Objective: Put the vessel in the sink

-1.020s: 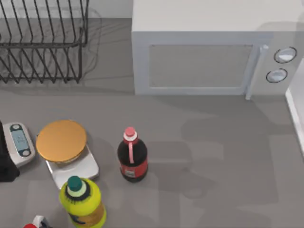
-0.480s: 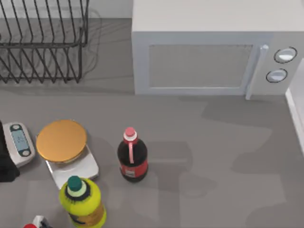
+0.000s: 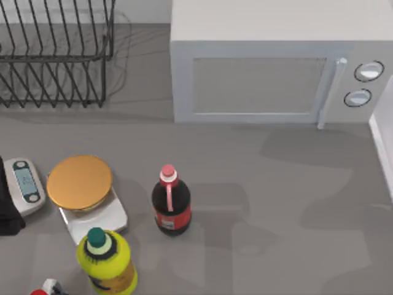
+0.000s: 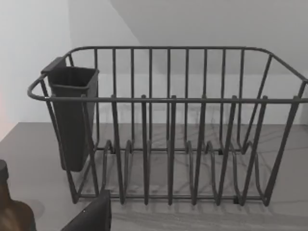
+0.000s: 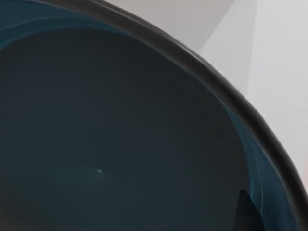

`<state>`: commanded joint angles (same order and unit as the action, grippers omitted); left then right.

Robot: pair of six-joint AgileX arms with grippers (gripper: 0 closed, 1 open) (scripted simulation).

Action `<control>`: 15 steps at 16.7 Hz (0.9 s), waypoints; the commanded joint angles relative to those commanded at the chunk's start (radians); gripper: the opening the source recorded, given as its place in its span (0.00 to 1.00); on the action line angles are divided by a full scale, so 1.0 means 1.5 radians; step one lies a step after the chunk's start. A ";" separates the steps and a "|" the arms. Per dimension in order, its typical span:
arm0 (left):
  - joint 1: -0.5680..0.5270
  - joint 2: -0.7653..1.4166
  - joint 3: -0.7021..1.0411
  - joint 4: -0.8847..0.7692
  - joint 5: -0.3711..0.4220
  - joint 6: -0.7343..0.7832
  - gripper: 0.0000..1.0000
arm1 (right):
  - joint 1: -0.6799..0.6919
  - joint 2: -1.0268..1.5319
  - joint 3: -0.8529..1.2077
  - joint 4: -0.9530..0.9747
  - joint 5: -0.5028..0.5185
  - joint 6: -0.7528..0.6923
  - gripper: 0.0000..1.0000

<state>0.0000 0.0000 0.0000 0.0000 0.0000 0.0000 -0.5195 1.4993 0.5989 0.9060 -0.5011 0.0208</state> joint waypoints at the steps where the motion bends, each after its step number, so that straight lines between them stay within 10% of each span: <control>1: 0.000 0.000 0.000 0.000 0.000 0.000 1.00 | 0.007 0.008 0.000 0.008 0.000 0.004 0.00; 15: 0.000 0.000 0.000 0.000 0.000 0.000 1.00 | 0.013 0.460 -0.071 0.532 0.007 0.006 0.00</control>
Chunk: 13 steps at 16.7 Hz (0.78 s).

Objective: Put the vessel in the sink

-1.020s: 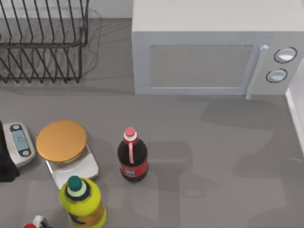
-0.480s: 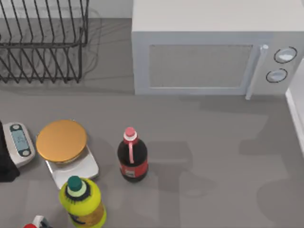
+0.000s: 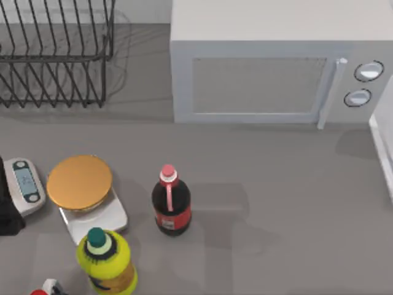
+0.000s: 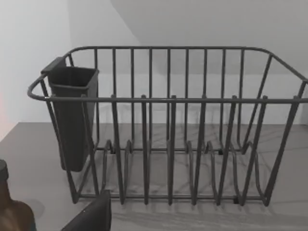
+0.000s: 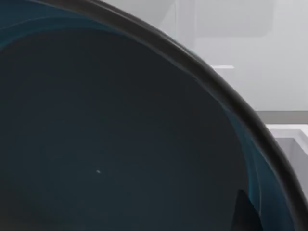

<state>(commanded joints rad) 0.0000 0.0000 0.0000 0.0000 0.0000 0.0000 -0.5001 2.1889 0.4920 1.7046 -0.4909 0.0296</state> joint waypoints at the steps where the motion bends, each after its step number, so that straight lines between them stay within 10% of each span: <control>1: 0.000 0.000 0.000 0.000 0.000 0.000 1.00 | -0.012 0.012 -0.001 0.013 -0.001 -0.006 0.00; 6: 0.000 0.000 0.000 0.000 0.000 0.000 1.00 | -0.019 0.018 -0.002 0.020 -0.001 -0.010 0.00; 13: 0.000 0.000 0.000 0.000 0.000 0.000 1.00 | -0.019 0.018 -0.002 0.020 -0.001 -0.010 0.53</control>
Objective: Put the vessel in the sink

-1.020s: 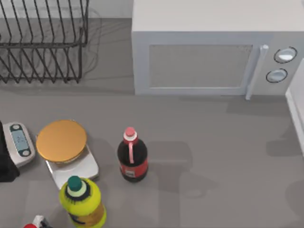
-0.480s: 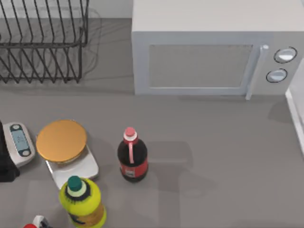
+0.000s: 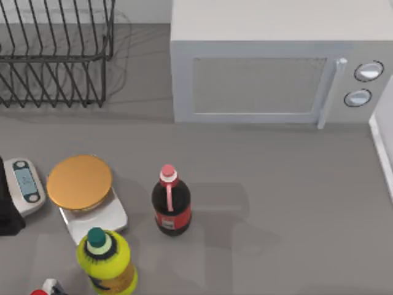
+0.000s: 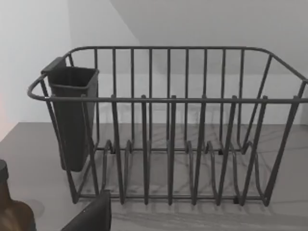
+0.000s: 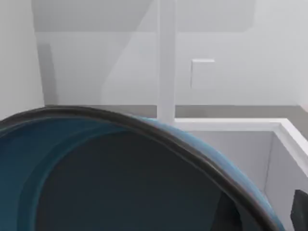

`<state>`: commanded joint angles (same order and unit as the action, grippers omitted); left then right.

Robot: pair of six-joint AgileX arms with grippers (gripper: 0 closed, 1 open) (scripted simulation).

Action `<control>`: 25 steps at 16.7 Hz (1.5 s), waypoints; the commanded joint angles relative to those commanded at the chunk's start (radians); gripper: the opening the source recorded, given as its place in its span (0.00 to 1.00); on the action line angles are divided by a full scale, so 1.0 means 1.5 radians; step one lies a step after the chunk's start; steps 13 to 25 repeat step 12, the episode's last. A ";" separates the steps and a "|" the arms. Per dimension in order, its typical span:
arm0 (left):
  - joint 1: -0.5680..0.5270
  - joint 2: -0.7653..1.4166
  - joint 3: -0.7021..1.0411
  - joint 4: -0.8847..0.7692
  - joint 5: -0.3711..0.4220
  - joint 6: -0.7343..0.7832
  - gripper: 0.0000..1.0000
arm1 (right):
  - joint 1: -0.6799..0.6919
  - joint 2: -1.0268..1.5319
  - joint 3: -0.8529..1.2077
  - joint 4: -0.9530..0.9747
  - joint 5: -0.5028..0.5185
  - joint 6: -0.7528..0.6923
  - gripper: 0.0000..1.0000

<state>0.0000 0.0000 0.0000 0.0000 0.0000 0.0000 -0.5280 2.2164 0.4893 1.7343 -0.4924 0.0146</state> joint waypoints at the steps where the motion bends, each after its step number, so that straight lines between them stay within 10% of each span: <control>1: 0.000 0.000 0.000 0.000 0.000 0.000 1.00 | 0.000 0.000 0.000 0.000 0.000 0.000 0.60; 7: 0.000 0.000 0.000 0.000 0.000 0.000 1.00 | 0.000 0.000 0.000 0.000 0.000 0.000 1.00; 25: 0.000 0.000 0.000 0.000 0.000 0.000 1.00 | 0.000 0.000 0.000 0.000 0.000 0.000 1.00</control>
